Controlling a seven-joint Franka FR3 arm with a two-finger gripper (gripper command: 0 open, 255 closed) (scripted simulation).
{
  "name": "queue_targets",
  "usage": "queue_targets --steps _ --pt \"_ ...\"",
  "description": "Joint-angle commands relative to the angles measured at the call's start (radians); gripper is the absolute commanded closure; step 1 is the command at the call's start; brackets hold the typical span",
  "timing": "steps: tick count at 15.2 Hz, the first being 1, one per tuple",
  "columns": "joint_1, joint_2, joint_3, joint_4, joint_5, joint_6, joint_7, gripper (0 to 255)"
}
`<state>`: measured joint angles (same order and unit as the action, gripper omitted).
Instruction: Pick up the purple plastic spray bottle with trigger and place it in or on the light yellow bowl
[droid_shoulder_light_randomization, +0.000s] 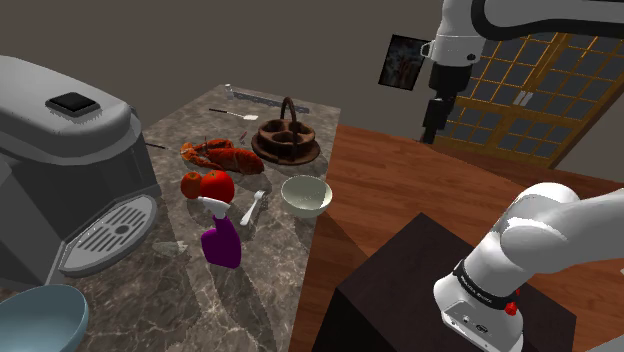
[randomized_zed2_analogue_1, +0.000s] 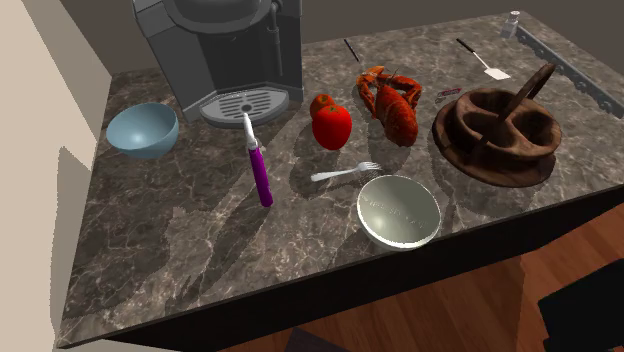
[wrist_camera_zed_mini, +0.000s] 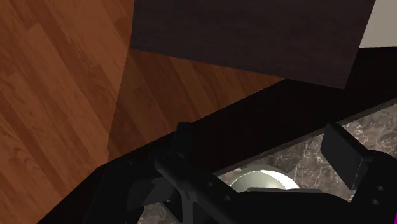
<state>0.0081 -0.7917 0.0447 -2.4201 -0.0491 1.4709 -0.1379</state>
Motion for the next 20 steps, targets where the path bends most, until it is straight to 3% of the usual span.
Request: queue_targets --steps 1,11,20 --pt "0.0 0.0 0.0 0.0 0.0 0.0 0.0 0" --pt "0.081 0.198 0.14 -0.001 0.109 0.272 0.105 0" --pt "0.129 0.44 0.268 0.093 0.131 0.492 0.201 0"
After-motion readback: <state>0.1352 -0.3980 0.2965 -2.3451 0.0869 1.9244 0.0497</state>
